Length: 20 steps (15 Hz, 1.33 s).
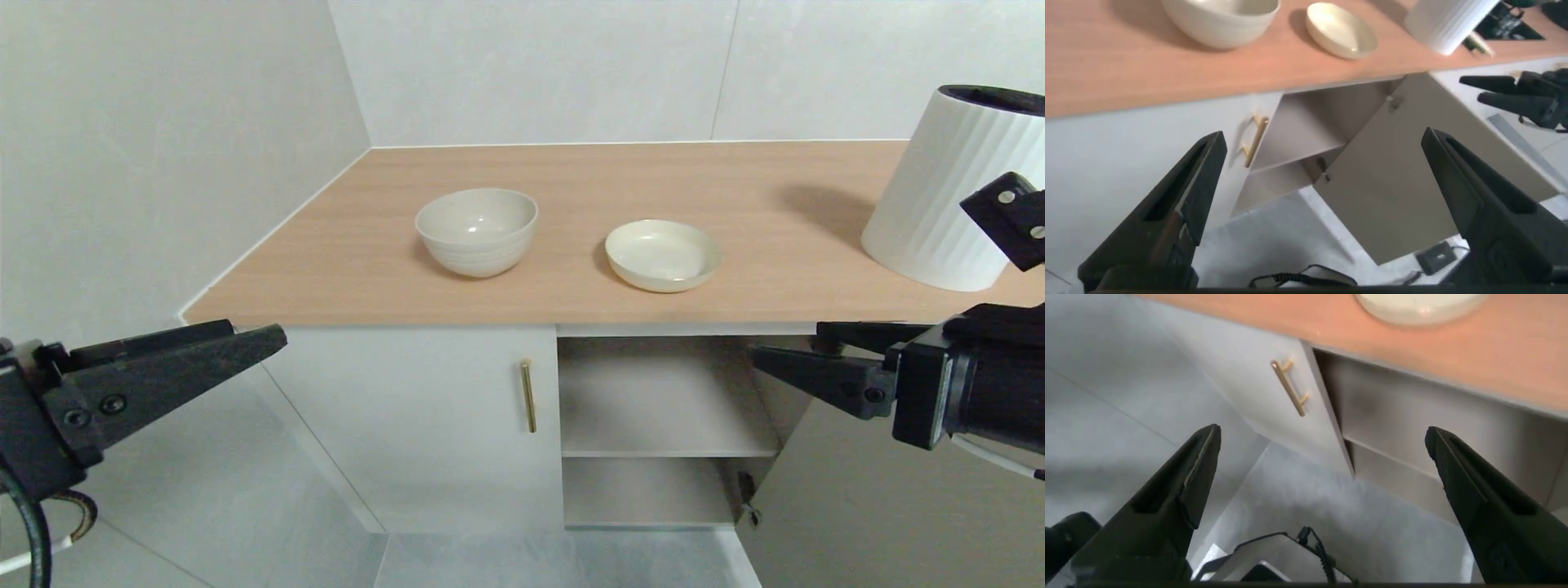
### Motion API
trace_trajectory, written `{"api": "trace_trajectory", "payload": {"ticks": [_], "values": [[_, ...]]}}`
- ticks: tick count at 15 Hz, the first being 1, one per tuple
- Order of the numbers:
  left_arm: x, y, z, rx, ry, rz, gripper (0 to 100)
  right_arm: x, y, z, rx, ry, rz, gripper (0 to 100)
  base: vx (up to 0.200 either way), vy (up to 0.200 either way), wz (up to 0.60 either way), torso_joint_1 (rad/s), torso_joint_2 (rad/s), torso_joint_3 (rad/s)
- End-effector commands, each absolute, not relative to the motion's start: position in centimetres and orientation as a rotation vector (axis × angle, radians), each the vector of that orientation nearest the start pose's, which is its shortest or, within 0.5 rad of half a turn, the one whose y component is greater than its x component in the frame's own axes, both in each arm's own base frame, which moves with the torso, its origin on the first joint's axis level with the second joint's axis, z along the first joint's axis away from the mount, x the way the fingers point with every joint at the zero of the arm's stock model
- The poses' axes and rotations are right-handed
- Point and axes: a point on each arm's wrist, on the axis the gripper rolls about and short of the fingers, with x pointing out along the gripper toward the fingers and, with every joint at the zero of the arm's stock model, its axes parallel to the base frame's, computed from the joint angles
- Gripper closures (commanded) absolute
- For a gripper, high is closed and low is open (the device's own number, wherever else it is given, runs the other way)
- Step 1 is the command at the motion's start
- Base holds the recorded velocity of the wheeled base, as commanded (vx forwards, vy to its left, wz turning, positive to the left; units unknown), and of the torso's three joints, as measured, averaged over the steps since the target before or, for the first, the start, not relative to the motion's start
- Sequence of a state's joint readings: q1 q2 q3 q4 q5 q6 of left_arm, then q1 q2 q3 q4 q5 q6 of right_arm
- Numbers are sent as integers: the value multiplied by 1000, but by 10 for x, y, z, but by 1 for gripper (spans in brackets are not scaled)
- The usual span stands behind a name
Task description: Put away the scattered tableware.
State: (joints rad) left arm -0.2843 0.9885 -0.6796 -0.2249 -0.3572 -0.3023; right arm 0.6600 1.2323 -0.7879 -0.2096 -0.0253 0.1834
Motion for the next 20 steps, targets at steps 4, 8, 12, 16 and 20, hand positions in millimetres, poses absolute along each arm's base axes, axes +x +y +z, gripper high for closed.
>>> {"api": "trace_trajectory", "payload": {"ticks": [4,8,12,16,20], "values": [[120,-43,259,-298,193,-618,0,165,119,246,96,289,570,0,0,0,0,140,-275,-146],[125,-44,265,-303,199,-606,0,175,124,254,103,263,537,0,0,0,0,8,-13,-9],[154,-50,291,-316,330,-557,0,201,133,283,100,285,483,0,0,0,0,0,0,0],[197,-57,297,-305,402,-421,0,251,152,285,106,336,418,0,0,0,0,0,0,0],[234,-68,301,-275,424,-280,0,258,148,280,171,360,349,0,0,0,0,0,0,0]]}}
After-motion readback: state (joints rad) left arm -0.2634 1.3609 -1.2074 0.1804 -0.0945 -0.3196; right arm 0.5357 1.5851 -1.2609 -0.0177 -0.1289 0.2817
